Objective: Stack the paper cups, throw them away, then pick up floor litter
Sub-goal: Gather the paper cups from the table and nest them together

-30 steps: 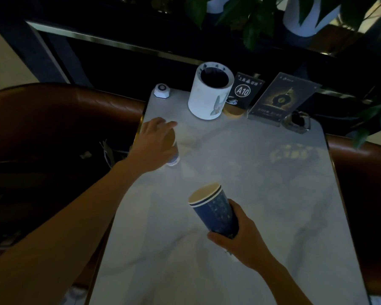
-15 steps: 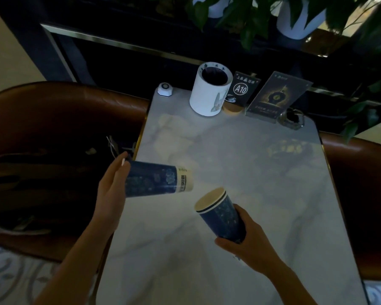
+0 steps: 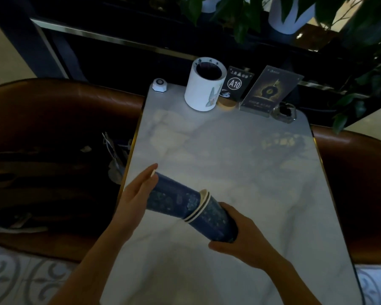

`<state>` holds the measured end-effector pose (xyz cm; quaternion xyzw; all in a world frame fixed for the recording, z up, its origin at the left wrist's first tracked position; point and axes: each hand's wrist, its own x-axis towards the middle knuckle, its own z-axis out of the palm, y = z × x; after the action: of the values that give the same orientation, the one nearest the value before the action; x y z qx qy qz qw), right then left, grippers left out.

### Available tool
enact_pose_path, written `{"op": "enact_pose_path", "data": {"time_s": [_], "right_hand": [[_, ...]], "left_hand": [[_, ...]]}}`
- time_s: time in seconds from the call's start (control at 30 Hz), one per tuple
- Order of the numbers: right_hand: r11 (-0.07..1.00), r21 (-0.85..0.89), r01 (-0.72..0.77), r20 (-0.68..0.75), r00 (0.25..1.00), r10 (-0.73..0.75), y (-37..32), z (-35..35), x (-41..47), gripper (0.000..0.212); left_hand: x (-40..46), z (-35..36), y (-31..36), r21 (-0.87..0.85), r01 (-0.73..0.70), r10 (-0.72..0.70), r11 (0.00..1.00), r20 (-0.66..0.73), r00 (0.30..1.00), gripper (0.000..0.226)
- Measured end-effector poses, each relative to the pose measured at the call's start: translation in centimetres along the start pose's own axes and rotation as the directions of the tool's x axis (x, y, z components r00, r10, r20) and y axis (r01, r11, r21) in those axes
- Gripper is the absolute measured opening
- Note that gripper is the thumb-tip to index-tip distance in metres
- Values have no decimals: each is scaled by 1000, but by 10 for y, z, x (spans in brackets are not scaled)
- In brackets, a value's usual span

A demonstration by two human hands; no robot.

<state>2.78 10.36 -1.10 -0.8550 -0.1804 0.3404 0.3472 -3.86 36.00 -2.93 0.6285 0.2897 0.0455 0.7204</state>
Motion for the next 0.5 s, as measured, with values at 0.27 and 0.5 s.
{"op": "enact_pose_path", "data": {"time_s": [0.27,0.5], "right_hand": [[995,-80,55,81,996,-48,-16,10,-6,75],[997,-39,69,32,997,-68,-14,17,-20,69]], "left_hand": [[-23,35,-12,179,-12,-23,984,193,981,41],[-44,57,-19,183,-48,11,982,194,981,44]]}}
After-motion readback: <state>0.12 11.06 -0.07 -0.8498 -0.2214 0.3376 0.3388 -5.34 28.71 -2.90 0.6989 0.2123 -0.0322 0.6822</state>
